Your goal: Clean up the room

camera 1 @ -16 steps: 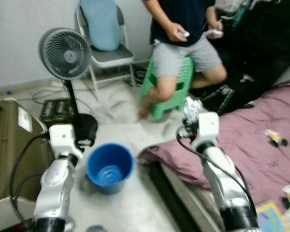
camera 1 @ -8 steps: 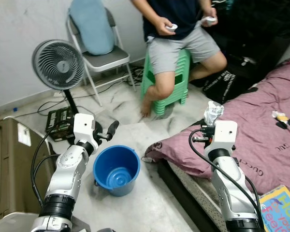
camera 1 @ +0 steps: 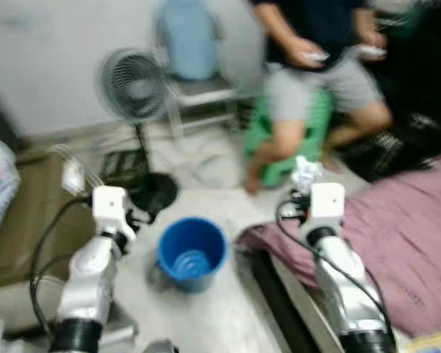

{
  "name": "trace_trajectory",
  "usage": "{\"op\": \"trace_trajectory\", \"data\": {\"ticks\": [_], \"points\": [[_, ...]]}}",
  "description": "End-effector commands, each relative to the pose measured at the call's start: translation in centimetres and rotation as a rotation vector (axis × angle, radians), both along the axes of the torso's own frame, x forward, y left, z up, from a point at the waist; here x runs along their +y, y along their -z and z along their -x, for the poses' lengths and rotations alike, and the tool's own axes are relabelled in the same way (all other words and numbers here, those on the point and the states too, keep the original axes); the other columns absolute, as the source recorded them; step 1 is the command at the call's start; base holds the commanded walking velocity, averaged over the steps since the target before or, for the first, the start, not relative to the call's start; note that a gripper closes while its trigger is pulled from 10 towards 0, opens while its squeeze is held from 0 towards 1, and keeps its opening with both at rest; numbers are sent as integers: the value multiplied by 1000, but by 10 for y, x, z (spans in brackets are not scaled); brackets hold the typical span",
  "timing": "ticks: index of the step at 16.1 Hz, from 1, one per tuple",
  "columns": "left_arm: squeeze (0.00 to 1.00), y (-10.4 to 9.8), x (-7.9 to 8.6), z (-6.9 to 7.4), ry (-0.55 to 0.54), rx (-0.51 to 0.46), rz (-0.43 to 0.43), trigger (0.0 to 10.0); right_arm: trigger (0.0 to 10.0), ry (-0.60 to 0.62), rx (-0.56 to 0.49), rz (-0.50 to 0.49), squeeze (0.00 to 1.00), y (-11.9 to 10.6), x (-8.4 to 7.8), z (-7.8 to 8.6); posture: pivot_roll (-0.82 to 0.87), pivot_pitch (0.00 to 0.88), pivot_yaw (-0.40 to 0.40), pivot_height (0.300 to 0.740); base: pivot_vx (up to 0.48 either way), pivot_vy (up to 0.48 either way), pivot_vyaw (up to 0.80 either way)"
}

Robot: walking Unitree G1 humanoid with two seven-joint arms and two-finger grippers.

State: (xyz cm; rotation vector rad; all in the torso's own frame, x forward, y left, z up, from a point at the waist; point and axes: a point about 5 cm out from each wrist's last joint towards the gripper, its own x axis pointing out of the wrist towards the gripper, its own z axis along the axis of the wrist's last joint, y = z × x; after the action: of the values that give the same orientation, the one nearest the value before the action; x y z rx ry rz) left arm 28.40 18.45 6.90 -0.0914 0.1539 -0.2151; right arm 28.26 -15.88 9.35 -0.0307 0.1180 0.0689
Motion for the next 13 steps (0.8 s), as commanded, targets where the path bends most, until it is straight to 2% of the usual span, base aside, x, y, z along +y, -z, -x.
{"op": "trace_trajectory", "data": {"ticks": [1, 3, 10, 13], "points": [[0, -5, 0, -1, 3, -12, -9, 10000, 10000, -16, -7, -10, 0, -3, 4, -2, -80, 0, -43, 740, 0, 0, 800], [0, -5, -2, 1, 19, -10, -12, 10000, 10000, -19, -3, -9, 0, -3, 4, -3, -78, 0, -49, 740, 0, 0, 800], [0, -10, -6, -1, 36, -34, 0, 10000, 10000, -30, -14, -1, 0, -5, 5, -4, -78, 0, -52, 740, 0, 0, 0], [0, -11, -4, -1, 30, -37, -6, 10000, 10000, -46, -6, -3, 0, -3, 9, -2, -72, 0, -56, 740, 0, 0, 800]]}}
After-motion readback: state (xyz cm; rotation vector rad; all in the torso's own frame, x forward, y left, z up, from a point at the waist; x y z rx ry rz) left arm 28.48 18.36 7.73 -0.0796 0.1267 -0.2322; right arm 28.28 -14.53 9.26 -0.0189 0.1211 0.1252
